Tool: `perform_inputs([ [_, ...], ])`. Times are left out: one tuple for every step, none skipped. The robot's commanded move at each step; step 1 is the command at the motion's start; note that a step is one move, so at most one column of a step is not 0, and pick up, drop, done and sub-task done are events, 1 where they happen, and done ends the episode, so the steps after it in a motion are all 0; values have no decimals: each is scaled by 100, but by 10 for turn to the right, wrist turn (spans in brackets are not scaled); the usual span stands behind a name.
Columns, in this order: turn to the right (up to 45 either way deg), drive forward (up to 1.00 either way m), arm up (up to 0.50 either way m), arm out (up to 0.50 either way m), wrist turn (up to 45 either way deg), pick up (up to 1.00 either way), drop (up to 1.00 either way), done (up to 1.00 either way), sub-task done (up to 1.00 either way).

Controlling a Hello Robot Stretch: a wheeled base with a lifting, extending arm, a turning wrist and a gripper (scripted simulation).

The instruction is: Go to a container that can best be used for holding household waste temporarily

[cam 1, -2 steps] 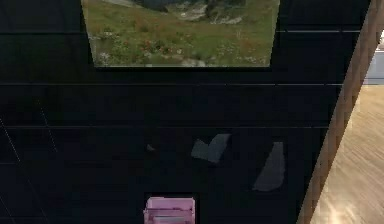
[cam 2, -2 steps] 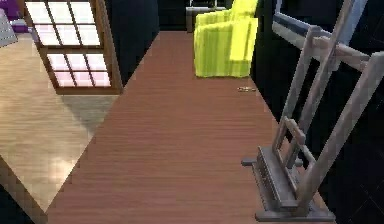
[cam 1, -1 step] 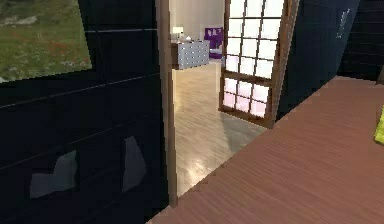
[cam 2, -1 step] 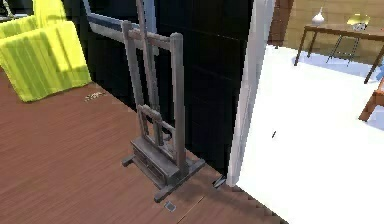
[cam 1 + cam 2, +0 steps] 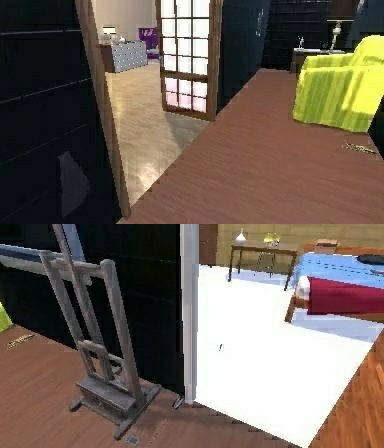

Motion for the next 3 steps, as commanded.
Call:
perform_inputs([
  [0, 30, 0, 0, 0, 0, 0, 0, 0],
  [30, 0, 0, 0, 0, 0, 0, 0, 0],
  [0, 80, 0, 0, 0, 0, 0, 0, 0],
])
